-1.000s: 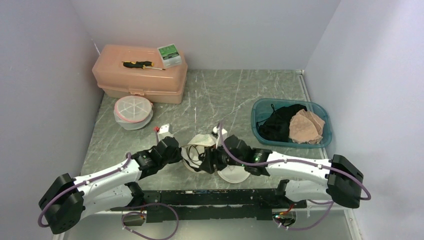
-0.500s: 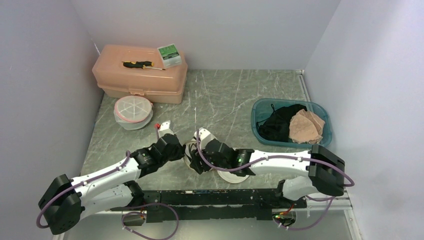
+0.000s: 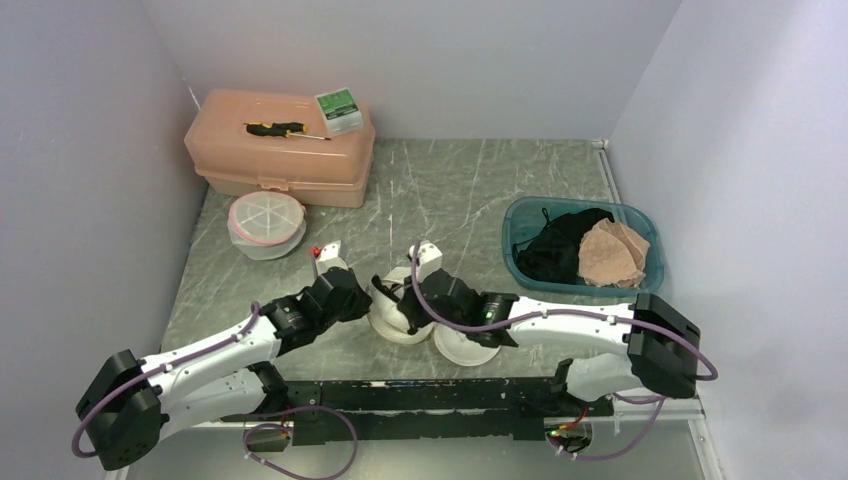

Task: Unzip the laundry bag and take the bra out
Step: Place the bra in the bin, then pick up the bra from the laundry bag.

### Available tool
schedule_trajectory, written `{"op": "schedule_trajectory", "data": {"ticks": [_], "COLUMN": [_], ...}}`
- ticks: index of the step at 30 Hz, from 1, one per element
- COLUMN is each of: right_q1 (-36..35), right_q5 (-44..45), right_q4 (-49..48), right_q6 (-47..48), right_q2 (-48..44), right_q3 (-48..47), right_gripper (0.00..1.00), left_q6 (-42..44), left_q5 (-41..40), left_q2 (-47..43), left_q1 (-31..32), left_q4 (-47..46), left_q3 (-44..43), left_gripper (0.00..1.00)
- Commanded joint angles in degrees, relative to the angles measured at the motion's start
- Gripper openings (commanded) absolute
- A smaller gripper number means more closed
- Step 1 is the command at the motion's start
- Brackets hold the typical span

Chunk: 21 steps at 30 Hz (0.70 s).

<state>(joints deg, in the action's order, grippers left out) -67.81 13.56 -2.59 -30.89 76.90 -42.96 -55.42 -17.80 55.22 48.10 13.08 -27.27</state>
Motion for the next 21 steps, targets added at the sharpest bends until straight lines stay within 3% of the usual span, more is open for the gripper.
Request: {"op": "schedule_trajectory", "data": {"ticks": [1, 7, 15, 21], "right_q1": [4.4, 7.1, 7.3, 6.9], "right_q5": [0.9, 0.7, 2.1, 0.3], "right_q4": [1.0, 1.1, 4.5, 7.1], "right_q6": [-8.1, -12.4, -13.8, -14.8], "right_q2": [-2.7, -4.1, -6.4, -11.7], "right_q3": [3.3, 7.0, 6.8, 7.3], "right_gripper": [0.1, 0.14, 0.44, 0.53], "left_q6": [-0.9, -0.7, -0.7, -0.1], "left_q5": [1.0, 1.6, 2.4, 3.4], "left_q2": [-0.8, 0.0, 2.2, 5.6], "left_q1": [0.0, 0.1, 0.1, 0.1], "left_q4": [-2.1, -3.4, -5.4, -7.2], "left_q3": [-0.7, -0.5, -0.7, -2.1], "left_gripper": [0.03, 0.03, 0.03, 0.03]}}
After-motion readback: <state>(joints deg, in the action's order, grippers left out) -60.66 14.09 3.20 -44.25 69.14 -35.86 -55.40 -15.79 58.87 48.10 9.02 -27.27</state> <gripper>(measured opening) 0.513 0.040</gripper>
